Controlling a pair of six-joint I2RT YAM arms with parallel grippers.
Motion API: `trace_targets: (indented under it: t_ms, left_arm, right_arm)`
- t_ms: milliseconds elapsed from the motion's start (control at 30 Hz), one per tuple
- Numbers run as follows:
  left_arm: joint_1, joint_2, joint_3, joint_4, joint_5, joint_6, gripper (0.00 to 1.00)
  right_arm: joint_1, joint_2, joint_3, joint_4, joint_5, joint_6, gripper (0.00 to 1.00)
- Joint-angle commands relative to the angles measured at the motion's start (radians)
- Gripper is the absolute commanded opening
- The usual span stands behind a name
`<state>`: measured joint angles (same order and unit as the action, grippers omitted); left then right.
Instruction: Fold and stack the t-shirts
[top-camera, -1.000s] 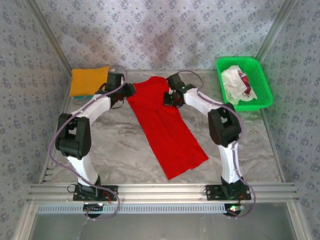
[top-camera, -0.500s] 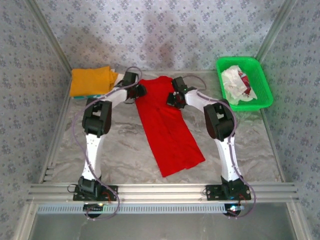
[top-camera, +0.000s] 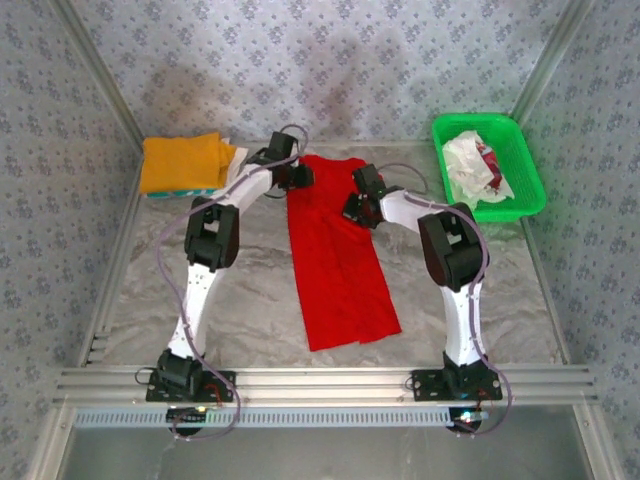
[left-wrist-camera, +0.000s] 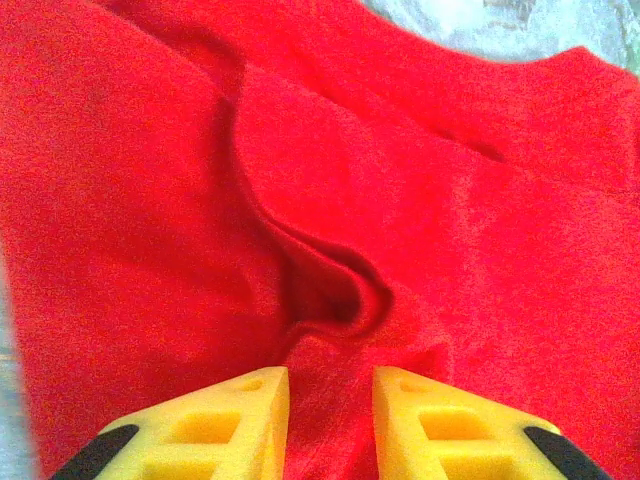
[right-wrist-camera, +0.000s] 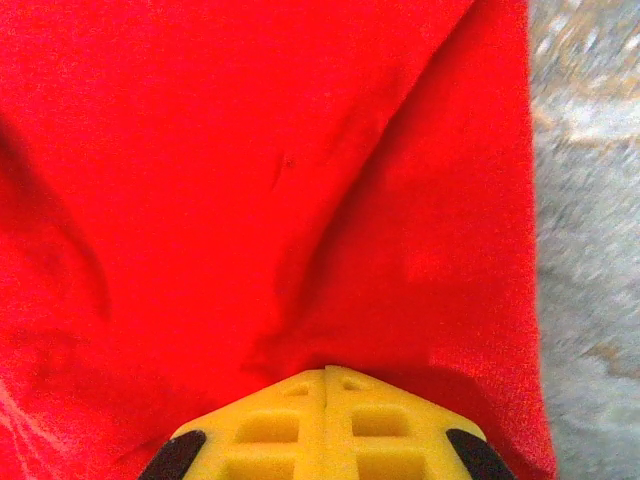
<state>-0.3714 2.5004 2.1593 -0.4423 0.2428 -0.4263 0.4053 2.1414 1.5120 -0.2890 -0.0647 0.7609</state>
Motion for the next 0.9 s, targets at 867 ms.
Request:
trace_targets:
  t_ms: [867]
  left_arm:
    - [0.012,-0.415,-0.627,0.369,0.053,-0.182,0.41]
  right_arm:
    - [-0.213,0.561,0.934,-0.09,-0.266,-0.014,0.01]
